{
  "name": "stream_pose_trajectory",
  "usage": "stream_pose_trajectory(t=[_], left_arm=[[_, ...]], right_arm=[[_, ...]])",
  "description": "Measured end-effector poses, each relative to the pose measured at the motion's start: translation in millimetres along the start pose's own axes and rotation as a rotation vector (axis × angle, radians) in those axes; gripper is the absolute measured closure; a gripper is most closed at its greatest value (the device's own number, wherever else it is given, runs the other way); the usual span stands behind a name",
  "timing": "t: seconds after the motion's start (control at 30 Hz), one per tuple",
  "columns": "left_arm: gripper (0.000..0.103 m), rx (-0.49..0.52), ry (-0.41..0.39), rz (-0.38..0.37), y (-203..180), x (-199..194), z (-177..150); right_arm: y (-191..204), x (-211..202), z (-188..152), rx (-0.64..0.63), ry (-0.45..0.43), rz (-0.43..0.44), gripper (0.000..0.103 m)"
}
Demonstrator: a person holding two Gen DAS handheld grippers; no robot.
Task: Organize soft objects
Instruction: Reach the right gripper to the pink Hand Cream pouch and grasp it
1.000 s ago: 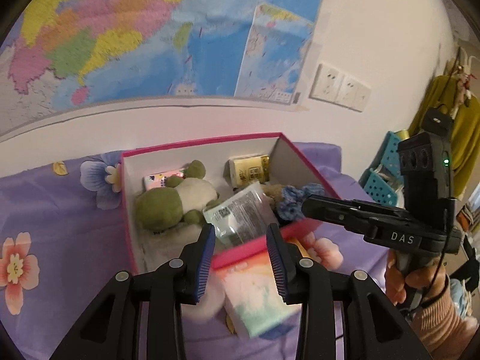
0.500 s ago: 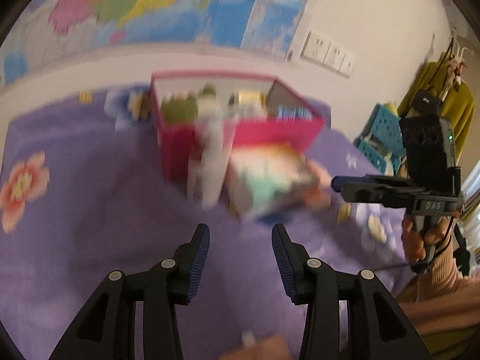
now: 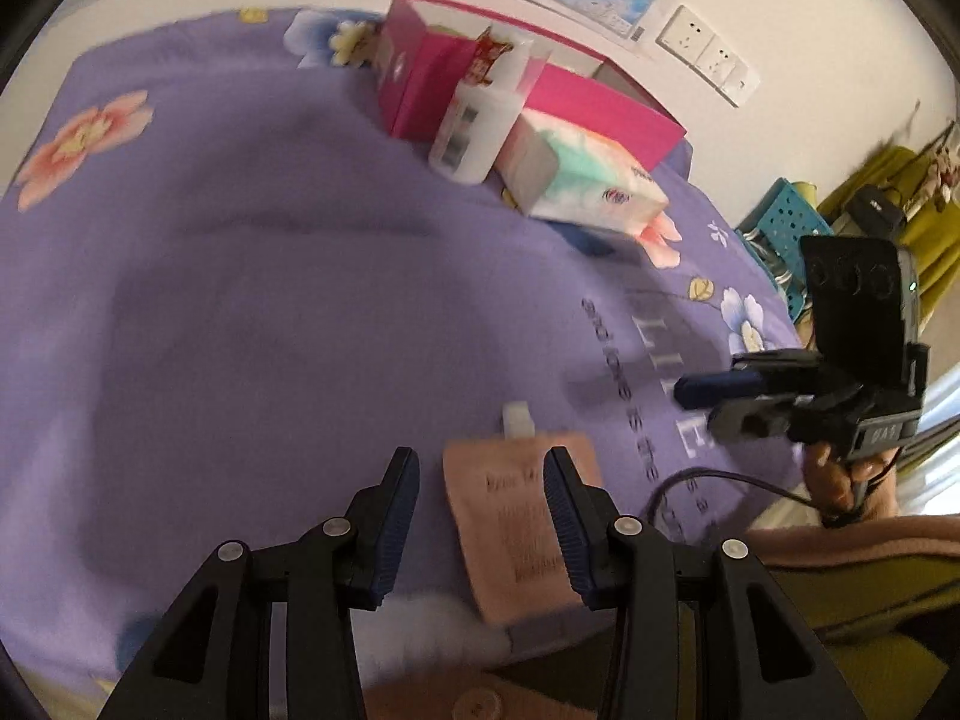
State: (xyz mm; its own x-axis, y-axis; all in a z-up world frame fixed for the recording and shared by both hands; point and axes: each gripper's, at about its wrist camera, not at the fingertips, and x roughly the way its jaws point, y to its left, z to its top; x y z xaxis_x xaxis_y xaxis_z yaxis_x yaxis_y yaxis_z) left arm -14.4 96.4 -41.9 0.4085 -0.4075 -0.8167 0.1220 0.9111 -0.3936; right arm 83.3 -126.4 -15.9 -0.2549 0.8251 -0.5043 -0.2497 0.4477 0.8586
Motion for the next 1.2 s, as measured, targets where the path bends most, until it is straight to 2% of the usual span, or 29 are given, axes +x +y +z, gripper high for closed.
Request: stream_pose_trajectory(t=[0.2,0.33,0.43,0.67,0.87,1.0,1.07,1.2], left_arm=[[0.059,-0.035,0.038,-0.036,1.3,0.0,-18.2],[0.061,-0.036,0.038,-0.077,-1.6,1.9,-19.2],[0.061,-0.022,0.03,-0.065,-5.8,6.7,-15.7],[0.061,0.003,0.025,-0.103,-12.6,25.0,7.8],[0.061,0.059,0.043,-0.161,-34.7,51.2,31.4],[0.061,0.183,0.074,-0.207,-65.0,65.9,34.6],[0.061,0.221,0.08,-0.184,-70.7,67.6,35.0],[0.061,0.216,0.04,-0.137,-60.1,58.1,44.4]], right_arm=[[7.7,33.8,-7.8,-0.003,0.08,0.052,0.071],[5.4,50.9,-0.6,0.024,0.09,0.073,0.071],[2.6,53.7,1.7,0.042,0.075,0.071,0.071],[-19.6,38.9,10.8,0.111,-0.018,0.006,0.071],[-44.4,14.6,26.2,0.151,-0.111,-0.114,0.071],[-61.2,1.4,38.8,0.174,-0.16,-0.186,0.071],[-63.6,-2.8,40.2,0.19,-0.179,-0.21,0.071],[-65.6,-22.2,31.9,0.226,-0.223,-0.234,0.07]])
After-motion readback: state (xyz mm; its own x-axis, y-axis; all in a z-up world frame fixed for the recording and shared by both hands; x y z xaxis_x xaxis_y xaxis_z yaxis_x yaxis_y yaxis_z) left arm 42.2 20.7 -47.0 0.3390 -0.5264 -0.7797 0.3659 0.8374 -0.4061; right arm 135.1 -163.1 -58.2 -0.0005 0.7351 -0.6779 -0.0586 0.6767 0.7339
